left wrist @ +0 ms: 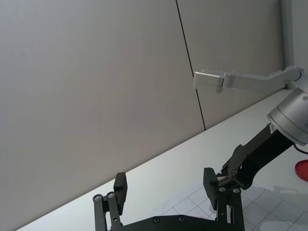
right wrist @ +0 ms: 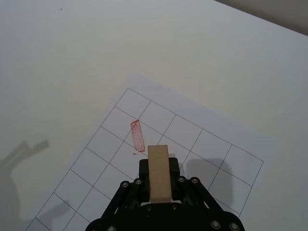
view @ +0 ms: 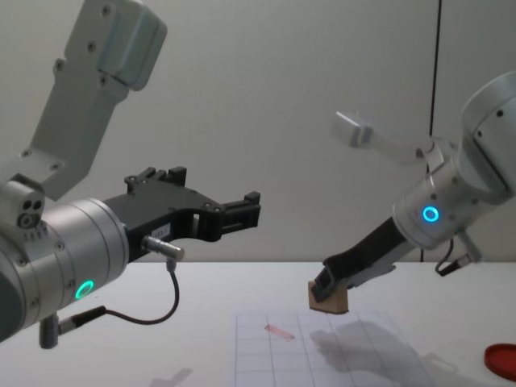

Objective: Use the one hand to pick up the stamp and affix it onto the A4 paper.

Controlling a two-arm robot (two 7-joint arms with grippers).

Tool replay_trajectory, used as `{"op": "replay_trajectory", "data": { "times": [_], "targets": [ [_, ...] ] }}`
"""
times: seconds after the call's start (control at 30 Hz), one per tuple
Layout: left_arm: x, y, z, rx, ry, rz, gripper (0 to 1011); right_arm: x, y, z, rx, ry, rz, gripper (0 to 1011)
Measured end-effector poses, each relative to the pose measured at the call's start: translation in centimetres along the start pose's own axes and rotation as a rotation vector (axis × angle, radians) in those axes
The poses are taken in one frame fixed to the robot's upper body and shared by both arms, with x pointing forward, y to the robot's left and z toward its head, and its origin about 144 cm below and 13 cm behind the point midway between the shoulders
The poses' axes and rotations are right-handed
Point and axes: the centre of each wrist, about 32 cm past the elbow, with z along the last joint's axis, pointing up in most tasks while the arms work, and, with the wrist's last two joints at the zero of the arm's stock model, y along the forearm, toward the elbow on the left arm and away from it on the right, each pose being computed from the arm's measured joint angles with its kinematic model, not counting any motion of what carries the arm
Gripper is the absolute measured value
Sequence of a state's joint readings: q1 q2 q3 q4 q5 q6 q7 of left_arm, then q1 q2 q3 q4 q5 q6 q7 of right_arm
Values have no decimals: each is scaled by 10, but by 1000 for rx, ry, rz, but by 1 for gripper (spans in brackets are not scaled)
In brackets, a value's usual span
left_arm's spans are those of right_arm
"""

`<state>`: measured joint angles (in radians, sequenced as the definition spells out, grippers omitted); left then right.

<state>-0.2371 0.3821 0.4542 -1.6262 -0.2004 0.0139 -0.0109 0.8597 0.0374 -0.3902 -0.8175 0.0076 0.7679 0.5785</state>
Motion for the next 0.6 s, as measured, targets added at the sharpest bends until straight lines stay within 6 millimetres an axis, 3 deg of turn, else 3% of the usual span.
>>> {"op": "replay_trajectory", "data": {
  "times": [0.6],
  "targets": [
    [0, 0, 0, 0, 0, 0, 1002, 0, 19, -13, -15, 20, 5, 217]
  ]
}}
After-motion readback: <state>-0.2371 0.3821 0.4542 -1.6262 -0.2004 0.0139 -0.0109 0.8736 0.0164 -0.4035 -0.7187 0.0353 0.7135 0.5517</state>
